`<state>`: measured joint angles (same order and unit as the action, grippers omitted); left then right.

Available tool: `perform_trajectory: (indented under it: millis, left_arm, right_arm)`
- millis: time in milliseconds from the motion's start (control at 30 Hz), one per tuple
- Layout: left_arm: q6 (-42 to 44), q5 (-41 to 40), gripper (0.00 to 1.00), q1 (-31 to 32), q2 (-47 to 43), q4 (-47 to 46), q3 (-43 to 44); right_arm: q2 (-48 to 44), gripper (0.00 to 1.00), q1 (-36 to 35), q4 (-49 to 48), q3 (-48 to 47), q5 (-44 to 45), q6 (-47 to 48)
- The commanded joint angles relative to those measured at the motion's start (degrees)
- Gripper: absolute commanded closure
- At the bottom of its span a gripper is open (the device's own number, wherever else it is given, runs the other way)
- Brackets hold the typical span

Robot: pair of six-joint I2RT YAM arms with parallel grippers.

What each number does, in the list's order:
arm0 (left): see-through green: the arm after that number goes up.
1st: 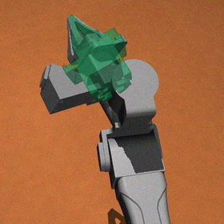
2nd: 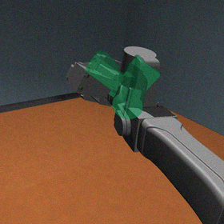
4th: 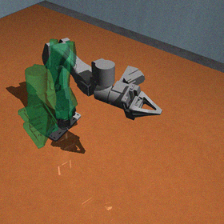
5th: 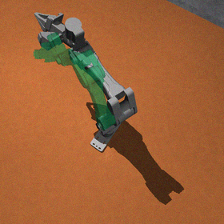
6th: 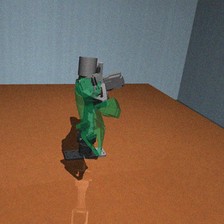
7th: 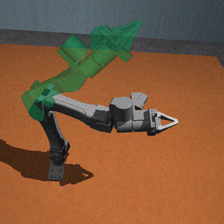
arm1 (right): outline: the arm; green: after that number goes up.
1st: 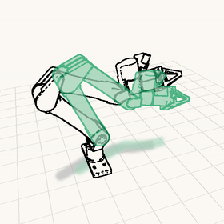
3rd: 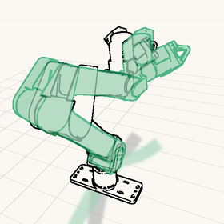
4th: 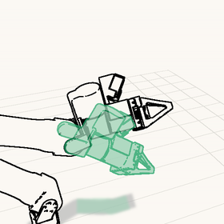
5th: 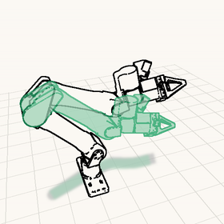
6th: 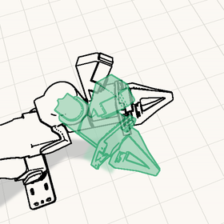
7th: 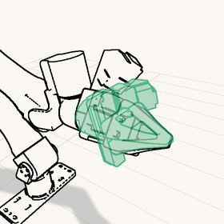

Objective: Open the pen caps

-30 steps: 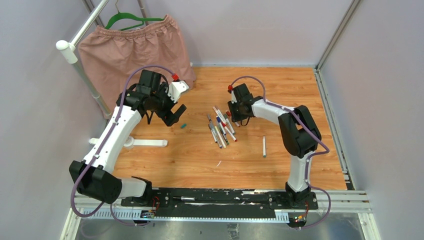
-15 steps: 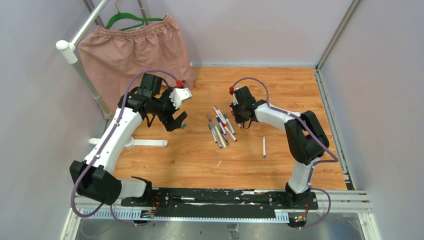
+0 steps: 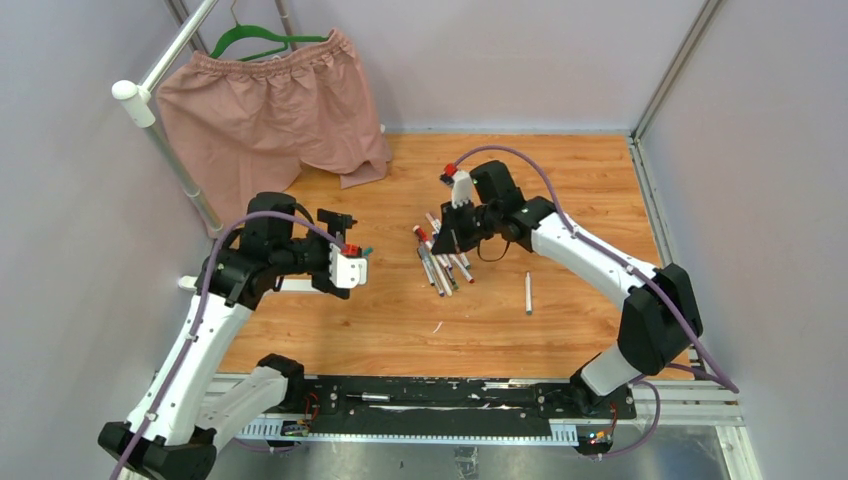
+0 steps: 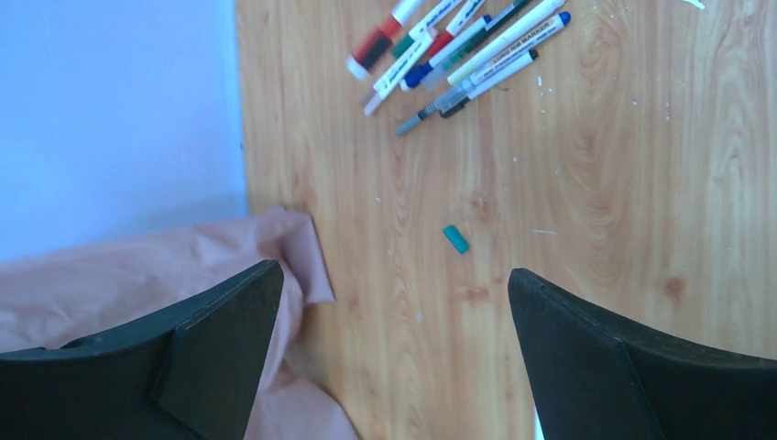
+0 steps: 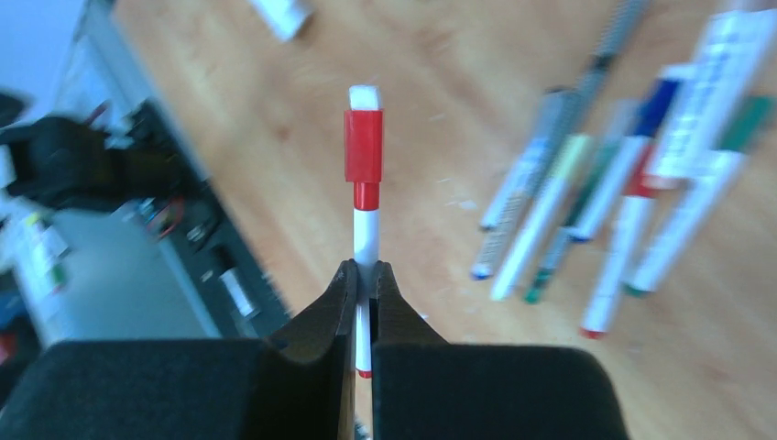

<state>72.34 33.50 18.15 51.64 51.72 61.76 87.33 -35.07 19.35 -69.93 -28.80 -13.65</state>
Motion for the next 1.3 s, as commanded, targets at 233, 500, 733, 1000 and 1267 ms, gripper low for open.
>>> perform_trajectory:
  millis: [233,500,733,1000,1267]
  left_arm:
    - [23.72,-4.83,0.08,11.65,-2.52,-8.9,-10.12]
    - [22.91,-5.19,0.19,12.7,-2.74,-11.89,-10.99]
    - [22.06,-6.32,0.43,13.27,-2.33,-11.66,-11.77]
    - [23.47,-9.17,0.44,13.96,-0.57,-10.33,-11.48]
    - [22.5,-10.14,0.94,14.49,0.49,-10.42,-10.34]
  right_arm:
    - [4.61,1.0,-8.86,3.92,-8.24,-21.2,-8.61]
    - [9.42,1.0,-10.75,3.25,-12.04,-25.51,-10.89]
    - [9.83,1.0,-10.89,2.46,-13.18,-26.24,-12.38]
    - [9.33,1.0,-10.9,2.0,-12.43,-26.99,-12.83]
    - [9.35,1.0,-10.87,0.95,-11.96,-28.15,-13.53]
